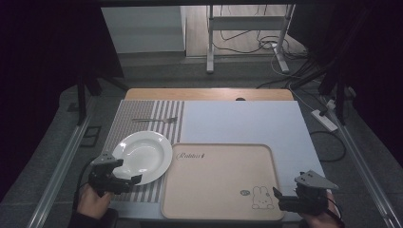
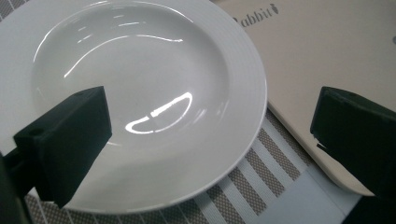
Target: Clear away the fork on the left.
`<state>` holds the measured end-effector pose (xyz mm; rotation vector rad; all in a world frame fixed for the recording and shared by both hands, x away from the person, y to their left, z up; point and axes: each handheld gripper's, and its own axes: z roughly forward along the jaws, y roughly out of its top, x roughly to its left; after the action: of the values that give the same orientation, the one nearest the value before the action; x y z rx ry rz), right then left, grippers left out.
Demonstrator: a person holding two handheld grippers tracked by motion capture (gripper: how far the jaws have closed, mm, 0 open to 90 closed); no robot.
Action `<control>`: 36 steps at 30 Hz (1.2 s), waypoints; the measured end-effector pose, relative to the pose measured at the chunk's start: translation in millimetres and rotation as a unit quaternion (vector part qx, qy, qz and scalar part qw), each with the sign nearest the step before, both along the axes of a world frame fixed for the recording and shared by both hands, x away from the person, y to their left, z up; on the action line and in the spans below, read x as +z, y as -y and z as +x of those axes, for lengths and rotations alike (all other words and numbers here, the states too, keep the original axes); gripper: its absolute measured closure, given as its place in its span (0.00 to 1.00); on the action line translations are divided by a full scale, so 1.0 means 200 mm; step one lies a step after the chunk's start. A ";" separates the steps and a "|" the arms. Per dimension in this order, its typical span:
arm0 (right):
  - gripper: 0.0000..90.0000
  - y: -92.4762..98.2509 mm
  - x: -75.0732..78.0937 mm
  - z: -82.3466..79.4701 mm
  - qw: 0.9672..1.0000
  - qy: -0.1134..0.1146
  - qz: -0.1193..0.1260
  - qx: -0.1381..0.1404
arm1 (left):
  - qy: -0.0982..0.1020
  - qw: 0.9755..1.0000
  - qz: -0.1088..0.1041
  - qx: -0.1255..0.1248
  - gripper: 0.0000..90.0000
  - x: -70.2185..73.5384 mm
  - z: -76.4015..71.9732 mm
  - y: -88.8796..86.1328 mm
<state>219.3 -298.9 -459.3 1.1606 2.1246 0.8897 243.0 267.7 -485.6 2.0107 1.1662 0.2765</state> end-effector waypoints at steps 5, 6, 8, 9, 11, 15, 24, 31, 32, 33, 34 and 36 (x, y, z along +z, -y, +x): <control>0.00 0.00 0.00 0.00 1.000 0.000 -0.001 0.001 | -0.002 1.000 -0.004 0.001 0.00 -0.02 0.06 0.00; 0.00 0.00 0.00 0.00 1.000 0.000 -0.002 0.001 | -0.002 1.000 -0.003 0.001 0.00 -0.02 0.07 0.00; 0.00 0.00 0.00 0.00 1.000 -0.001 -0.003 0.001 | -0.003 1.000 -0.003 0.003 0.00 -0.02 0.10 0.00; 0.00 0.00 0.00 0.00 1.000 -0.001 -0.003 0.001 | -0.004 1.000 -0.002 0.003 0.00 -0.02 0.11 0.01; 0.00 0.00 0.00 0.00 1.000 0.000 -0.004 0.001 | -0.004 1.000 -0.002 0.005 0.00 -0.02 0.13 0.01; 0.00 -0.01 0.00 0.00 1.000 0.000 -0.005 0.002 | 0.000 1.000 0.008 0.009 0.00 -0.02 0.18 0.02; 0.00 -0.01 0.00 0.00 1.000 -0.002 -0.010 0.004 | -0.007 1.000 0.013 0.027 0.00 -0.01 0.31 0.03; 0.00 -0.01 0.00 0.00 1.000 -0.002 -0.012 0.004 | -0.015 0.999 0.019 0.038 0.00 -0.01 0.41 0.02; 0.00 -0.01 0.00 0.00 1.000 -0.002 -0.012 0.004 | -0.016 0.999 0.020 0.038 0.00 -0.01 0.42 0.02; 0.00 -0.01 0.00 0.00 1.000 -0.002 -0.013 0.004 | -0.016 0.999 0.019 0.038 0.00 -0.01 0.44 0.02; 0.00 -0.01 0.00 0.00 1.000 -0.002 -0.013 0.005 | -0.017 0.999 0.017 0.036 0.00 -0.01 0.45 0.01; 0.00 -0.01 0.00 0.00 1.000 -0.002 -0.013 0.005 | -0.017 0.999 0.012 0.031 0.00 0.00 0.48 0.01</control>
<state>219.5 -296.4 -460.3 1.1414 2.1410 0.8624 338.3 266.2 -485.7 2.0098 1.2540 0.2904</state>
